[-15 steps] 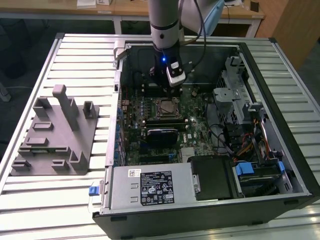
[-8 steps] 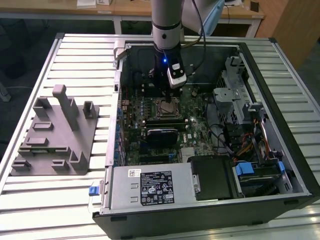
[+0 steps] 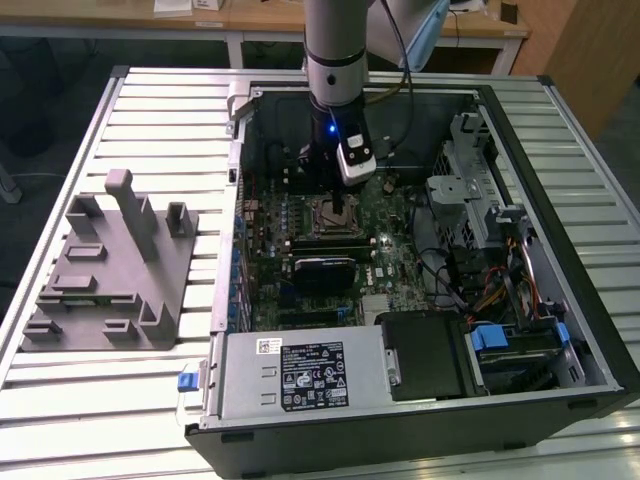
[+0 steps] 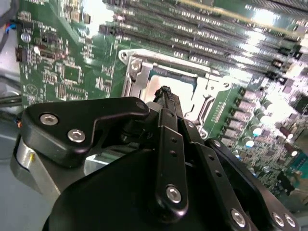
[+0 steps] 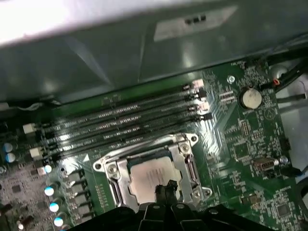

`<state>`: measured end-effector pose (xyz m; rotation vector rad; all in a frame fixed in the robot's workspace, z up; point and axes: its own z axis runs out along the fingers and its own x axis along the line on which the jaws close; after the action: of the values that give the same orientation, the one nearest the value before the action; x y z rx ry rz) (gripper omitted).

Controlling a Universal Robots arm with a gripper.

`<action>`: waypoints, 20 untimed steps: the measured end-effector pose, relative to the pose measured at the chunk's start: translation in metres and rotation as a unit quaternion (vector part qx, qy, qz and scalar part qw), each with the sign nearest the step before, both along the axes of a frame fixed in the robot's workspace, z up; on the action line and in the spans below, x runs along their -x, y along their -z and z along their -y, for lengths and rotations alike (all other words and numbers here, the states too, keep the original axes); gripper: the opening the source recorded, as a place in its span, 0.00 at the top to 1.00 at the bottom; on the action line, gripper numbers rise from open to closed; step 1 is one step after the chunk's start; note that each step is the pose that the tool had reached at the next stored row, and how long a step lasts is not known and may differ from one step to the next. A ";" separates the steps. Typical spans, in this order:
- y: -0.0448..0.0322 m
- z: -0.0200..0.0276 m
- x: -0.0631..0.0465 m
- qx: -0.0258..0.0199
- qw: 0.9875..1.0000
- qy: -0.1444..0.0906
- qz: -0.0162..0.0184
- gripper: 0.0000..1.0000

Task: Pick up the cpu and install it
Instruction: 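Install the first cpu locking lever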

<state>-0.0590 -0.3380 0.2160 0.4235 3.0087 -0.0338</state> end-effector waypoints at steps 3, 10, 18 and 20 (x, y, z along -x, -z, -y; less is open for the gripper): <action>0.0001 0.0027 -0.002 0.002 1.000 0.000 -0.002 0.89; 0.0000 0.0031 -0.003 0.004 1.000 0.000 -0.004 0.89; -0.0095 0.0031 -0.003 0.004 1.000 0.000 -0.004 0.89; -0.0126 0.0031 -0.003 0.004 1.000 0.000 -0.004 0.89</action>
<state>-0.0562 -0.3411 0.2286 0.4238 3.0159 -0.0464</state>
